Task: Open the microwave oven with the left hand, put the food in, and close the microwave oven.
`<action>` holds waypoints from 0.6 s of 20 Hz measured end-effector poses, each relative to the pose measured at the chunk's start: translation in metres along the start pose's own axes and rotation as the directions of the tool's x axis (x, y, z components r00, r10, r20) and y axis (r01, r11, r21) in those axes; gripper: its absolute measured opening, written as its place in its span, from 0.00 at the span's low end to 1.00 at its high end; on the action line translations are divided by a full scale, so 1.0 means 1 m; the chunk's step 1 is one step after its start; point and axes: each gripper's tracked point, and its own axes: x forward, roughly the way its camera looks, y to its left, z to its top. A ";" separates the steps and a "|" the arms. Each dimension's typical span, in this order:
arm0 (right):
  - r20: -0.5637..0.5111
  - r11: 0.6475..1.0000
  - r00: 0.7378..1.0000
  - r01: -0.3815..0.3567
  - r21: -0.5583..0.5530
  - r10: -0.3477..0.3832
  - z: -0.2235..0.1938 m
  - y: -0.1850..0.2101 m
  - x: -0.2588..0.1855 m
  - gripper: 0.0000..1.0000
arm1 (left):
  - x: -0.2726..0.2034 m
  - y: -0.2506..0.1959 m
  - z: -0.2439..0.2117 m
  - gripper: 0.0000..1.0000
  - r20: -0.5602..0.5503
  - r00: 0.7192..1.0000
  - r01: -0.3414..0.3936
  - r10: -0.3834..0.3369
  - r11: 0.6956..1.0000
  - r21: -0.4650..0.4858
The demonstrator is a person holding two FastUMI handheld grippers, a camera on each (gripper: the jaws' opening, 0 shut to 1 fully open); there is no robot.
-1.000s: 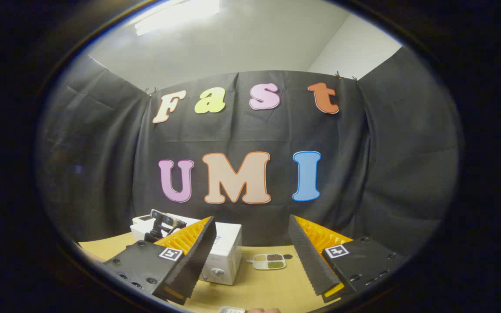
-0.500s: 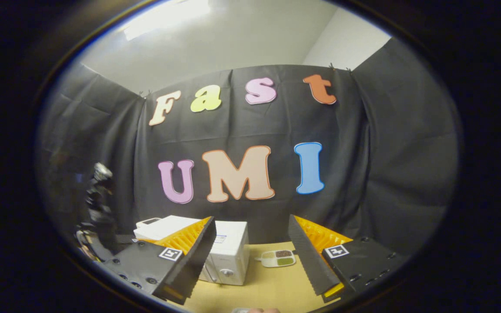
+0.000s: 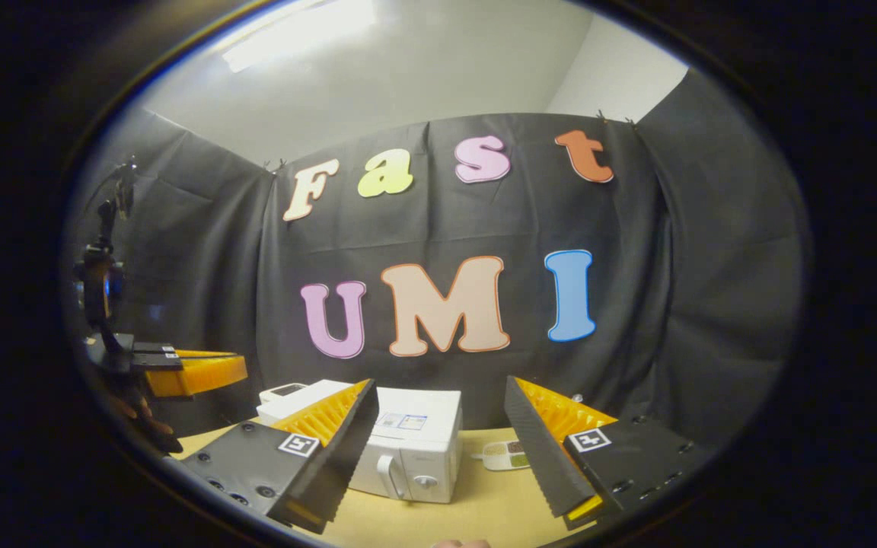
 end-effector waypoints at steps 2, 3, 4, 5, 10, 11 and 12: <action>0.000 1.000 1.000 -0.006 -0.005 0.006 0.001 0.003 0.000 0.96 | -0.003 0.006 -0.005 0.99 0.006 1.000 -0.022 0.022 1.000 0.018; -0.002 1.000 1.000 -0.009 -0.007 0.009 0.000 0.005 -0.001 0.96 | -0.006 0.006 -0.005 0.95 0.005 1.000 -0.024 0.024 1.000 0.014; -0.003 1.000 1.000 -0.009 -0.008 0.009 0.000 0.005 -0.001 0.96 | -0.008 0.006 -0.008 0.96 -0.004 1.000 -0.022 0.022 1.000 0.009; -0.002 1.000 1.000 -0.010 -0.008 0.010 0.001 0.006 -0.001 0.96 | -0.010 0.005 -0.012 0.95 -0.014 1.000 -0.023 0.023 1.000 -0.001; -0.011 1.000 1.000 -0.009 -0.007 0.009 -0.001 0.008 -0.003 0.96 | -0.015 0.014 -0.016 0.95 -0.022 0.999 -0.042 0.042 0.999 -0.009; -0.010 1.000 1.000 -0.008 -0.009 0.008 -0.001 0.007 -0.004 0.96 | -0.015 0.015 -0.016 0.95 -0.025 0.999 -0.043 0.043 0.999 -0.005; -0.011 1.000 1.000 -0.007 -0.010 0.007 -0.002 0.007 -0.005 0.96 | -0.016 0.016 -0.017 0.95 -0.028 0.999 -0.045 0.045 0.999 -0.003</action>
